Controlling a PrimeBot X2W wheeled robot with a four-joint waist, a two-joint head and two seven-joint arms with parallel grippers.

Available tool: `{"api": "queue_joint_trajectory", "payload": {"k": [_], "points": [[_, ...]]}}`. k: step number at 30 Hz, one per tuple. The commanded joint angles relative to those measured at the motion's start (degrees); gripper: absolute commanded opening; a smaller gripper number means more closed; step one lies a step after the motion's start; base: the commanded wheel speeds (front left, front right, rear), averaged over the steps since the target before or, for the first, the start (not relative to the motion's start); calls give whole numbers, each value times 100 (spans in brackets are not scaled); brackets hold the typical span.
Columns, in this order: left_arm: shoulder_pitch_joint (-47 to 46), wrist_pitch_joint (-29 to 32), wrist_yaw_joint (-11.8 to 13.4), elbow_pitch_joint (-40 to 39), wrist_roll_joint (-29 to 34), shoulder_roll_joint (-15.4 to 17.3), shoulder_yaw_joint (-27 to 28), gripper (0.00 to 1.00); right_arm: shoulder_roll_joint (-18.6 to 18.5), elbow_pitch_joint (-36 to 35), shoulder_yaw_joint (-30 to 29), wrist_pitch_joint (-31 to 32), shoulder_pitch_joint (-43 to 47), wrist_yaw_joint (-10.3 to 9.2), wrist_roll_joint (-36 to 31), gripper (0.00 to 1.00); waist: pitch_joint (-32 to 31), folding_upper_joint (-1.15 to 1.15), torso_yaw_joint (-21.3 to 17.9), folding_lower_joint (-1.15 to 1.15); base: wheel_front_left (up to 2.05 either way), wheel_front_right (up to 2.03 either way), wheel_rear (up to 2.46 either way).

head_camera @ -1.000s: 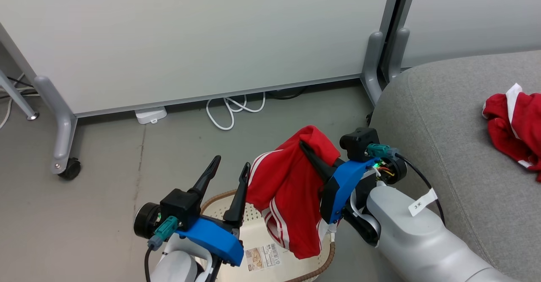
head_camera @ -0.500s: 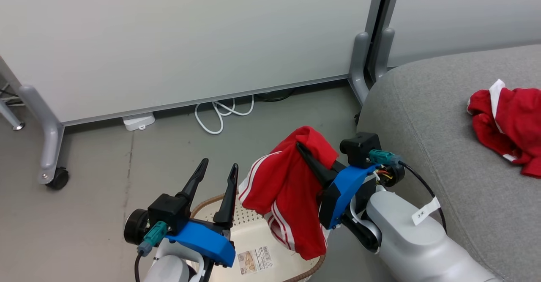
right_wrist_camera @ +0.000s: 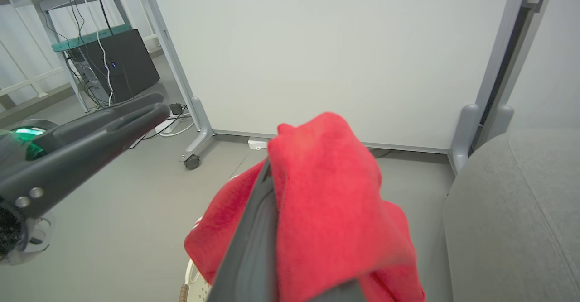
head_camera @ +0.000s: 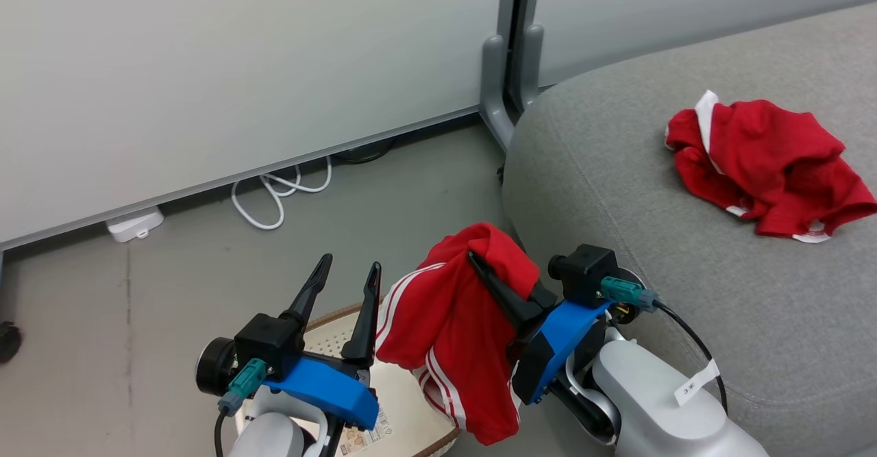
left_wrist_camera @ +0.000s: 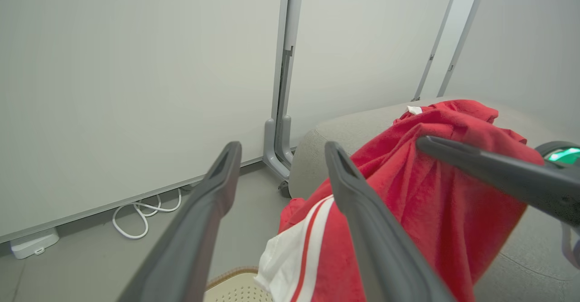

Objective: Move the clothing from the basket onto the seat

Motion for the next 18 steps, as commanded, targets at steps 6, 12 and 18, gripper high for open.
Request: {"api": "queue_joint_trajectory", "payload": {"k": [6, 12, 18], "points": [[-110, -15, -49, 3, 26, -4, -32, 100, -100, -301, -223, 76, 295, 1, -225, 0, 123, 0, -643, 0, 0, 0, 0], [-144, -15, -36, 60, 44, 14, -103, 100, -52, -558, -476, 169, 561, 1, -403, 0, 172, 0, -1147, 0, 0, 0, 0], [-169, -15, -39, 77, 38, 60, -152, 100, 1, -818, -689, 269, 797, 1, -554, 0, 211, 0, -1623, 0, 0, 0, 0]]}}
